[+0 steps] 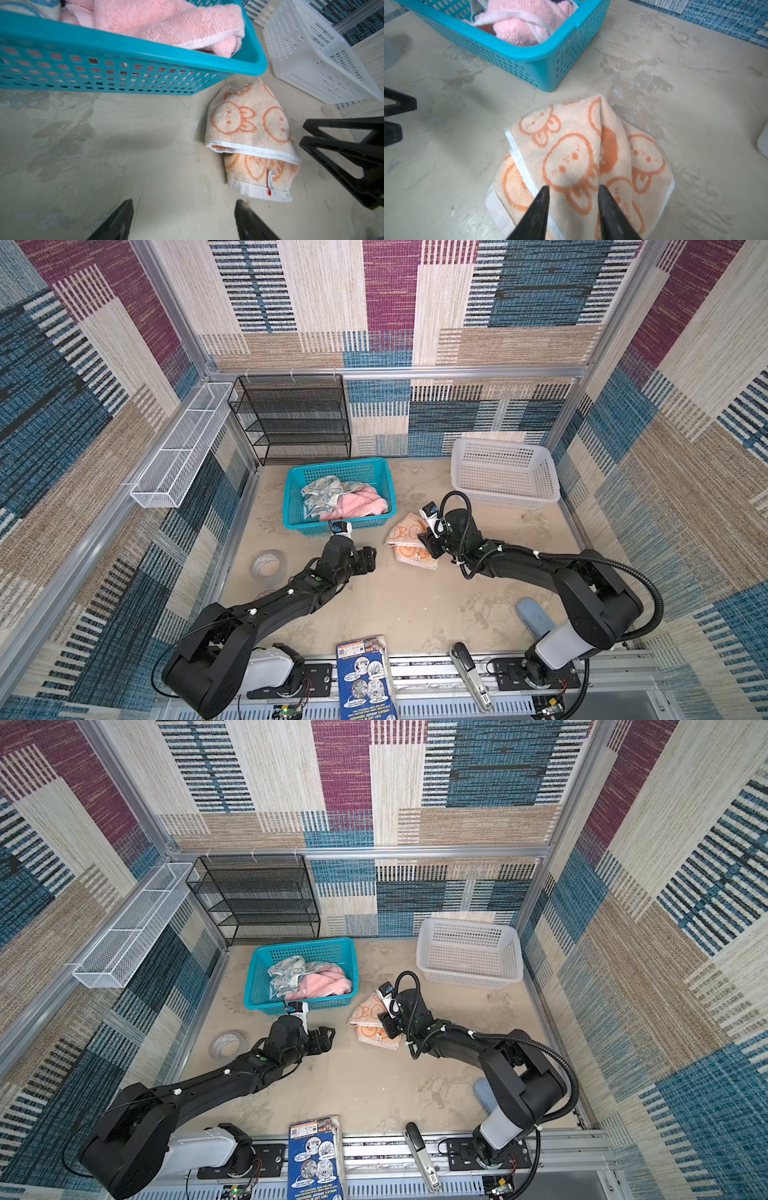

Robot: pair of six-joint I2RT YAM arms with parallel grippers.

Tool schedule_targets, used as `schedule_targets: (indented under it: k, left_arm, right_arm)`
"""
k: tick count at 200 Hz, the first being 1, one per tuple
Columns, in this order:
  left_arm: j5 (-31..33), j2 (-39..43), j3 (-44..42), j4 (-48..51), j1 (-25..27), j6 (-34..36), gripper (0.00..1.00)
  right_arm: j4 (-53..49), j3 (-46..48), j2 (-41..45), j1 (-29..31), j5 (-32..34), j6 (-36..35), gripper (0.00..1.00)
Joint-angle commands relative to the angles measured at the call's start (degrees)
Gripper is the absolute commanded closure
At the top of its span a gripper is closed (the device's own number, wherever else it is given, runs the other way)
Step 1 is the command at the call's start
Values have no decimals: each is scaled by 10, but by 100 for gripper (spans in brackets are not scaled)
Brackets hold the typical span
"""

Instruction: Fold and stack the towels

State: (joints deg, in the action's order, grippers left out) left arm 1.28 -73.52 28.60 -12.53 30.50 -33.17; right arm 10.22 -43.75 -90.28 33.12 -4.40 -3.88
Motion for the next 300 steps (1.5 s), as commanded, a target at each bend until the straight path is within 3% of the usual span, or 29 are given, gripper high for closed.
schedule_targets:
  k: [1, 48, 115, 272, 300]
  left_arm:
    - [-20, 0, 10, -17, 0, 16, 19]
    - [-29, 0, 22, -9, 0, 37, 19]
    - [-52, -8, 33, -11, 0, 47, 20]
    - [-64, -16, 31, -20, 0, 43, 20]
    - [-65, -18, 31, -21, 0, 42, 20]
  right_arm:
    - [-13, 26, 22, -5, 22, 29, 59]
    - [-30, 86, 88, -14, 7, 97, 65]
    - [6, 135, 71, -15, 13, 186, 72]
    - [81, 152, 29, -15, 3, 184, 73]
    - [69, 154, 34, -16, 46, 197, 74]
